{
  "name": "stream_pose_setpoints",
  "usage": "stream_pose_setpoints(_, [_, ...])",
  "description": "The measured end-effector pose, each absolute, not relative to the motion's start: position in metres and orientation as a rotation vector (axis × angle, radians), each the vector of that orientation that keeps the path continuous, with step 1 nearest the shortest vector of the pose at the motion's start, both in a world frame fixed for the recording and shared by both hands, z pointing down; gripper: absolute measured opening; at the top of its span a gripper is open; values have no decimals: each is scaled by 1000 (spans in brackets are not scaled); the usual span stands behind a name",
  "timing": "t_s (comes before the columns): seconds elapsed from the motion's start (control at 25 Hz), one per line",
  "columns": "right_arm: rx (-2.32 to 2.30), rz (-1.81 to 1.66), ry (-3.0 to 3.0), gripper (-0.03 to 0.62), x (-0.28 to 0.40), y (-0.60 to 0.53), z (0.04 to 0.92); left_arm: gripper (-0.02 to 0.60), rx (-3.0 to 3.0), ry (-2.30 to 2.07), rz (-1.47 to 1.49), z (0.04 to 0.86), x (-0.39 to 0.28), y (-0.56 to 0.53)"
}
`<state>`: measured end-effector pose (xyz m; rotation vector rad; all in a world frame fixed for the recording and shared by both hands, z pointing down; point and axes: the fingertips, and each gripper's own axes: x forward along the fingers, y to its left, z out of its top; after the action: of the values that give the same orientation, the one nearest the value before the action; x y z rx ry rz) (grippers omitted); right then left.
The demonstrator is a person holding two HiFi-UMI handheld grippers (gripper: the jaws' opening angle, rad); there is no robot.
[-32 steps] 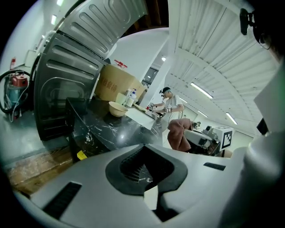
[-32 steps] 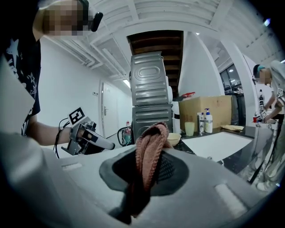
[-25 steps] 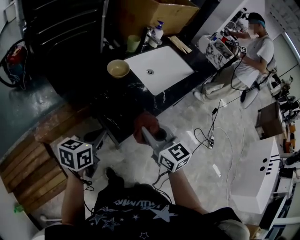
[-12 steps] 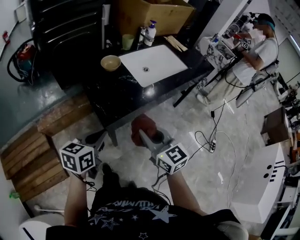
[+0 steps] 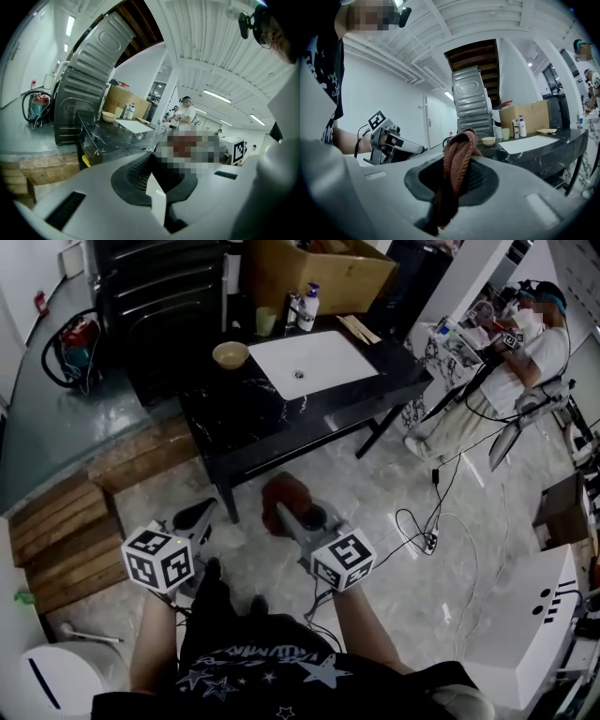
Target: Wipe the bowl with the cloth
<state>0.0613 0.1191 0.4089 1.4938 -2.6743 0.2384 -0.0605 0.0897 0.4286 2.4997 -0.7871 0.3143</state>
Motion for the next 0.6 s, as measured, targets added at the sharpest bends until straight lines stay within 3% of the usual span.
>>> stream_pose_setpoints(0.6, [1489,244,-2637,60,43,163,414,6,2503,-753,314,426,-78,135])
